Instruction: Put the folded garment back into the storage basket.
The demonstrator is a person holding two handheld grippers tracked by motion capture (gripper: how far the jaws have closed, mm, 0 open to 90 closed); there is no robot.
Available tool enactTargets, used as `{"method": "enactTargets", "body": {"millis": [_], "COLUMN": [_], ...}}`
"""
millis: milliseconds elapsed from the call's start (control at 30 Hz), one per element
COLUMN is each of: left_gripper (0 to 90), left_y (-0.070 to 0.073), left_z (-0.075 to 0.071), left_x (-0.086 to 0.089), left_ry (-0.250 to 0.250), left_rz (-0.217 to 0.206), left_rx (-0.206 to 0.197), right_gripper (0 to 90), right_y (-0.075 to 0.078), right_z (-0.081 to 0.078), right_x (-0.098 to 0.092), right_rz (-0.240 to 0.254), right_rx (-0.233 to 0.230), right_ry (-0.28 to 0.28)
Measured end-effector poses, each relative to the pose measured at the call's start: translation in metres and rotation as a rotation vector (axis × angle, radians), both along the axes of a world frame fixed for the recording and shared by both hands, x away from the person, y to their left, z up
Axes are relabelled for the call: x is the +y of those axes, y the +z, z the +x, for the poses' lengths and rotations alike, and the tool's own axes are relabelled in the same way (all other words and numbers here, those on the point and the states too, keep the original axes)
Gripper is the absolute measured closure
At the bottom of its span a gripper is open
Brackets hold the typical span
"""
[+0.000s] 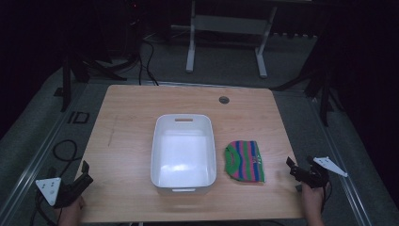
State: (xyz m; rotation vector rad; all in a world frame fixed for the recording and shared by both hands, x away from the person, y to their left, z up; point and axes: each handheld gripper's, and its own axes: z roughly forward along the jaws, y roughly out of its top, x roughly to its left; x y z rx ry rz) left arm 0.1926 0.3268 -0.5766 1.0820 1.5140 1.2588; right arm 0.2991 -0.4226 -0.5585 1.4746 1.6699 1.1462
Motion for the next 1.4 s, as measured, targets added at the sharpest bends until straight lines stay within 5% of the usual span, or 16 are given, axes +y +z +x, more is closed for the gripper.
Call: {"method": "enactTargets", "body": {"millis": [233,400,567,800,1133,1400], "left_gripper": [1.4,1.4,1.4,1.4,1.4,1.4], "left_y": [0.000,0.000,0.000,0.000,0.000,0.000], "left_z": [0.000,0.001,0.000,0.001,0.001,0.001], "left_x": [0.000,0.000,0.001,0.001,0.001,0.002], "left_ry": [0.001,0.002,0.001,0.000,-0.003,-0.007], "left_rz": [0.001,-0.003,-0.007,-0.009,-0.014,-0.018], "left_rx": [0.000,0.007,0.005,0.006,0.006,0.006], "right_gripper": [12.0,12.8,12.9,14.3,14.0,13.1], "right_y": [0.000,0.000,0.001,0.004,0.015,0.025], "right_z": [0.001,0.005,0.011,0.011,0.015,0.020], "right_x": [0.003,-0.001,-0.014,-0.025,-0.026,-0.014], "right_rz": [-0.031,-0.007,0.007,-0.043,-0.166,-0.258], "right_rx": [0.017,0.048,0.119,0.213,0.361,0.469], "right_ry": [-0.003,0.006,0.118,0.284,0.549,0.689]}}
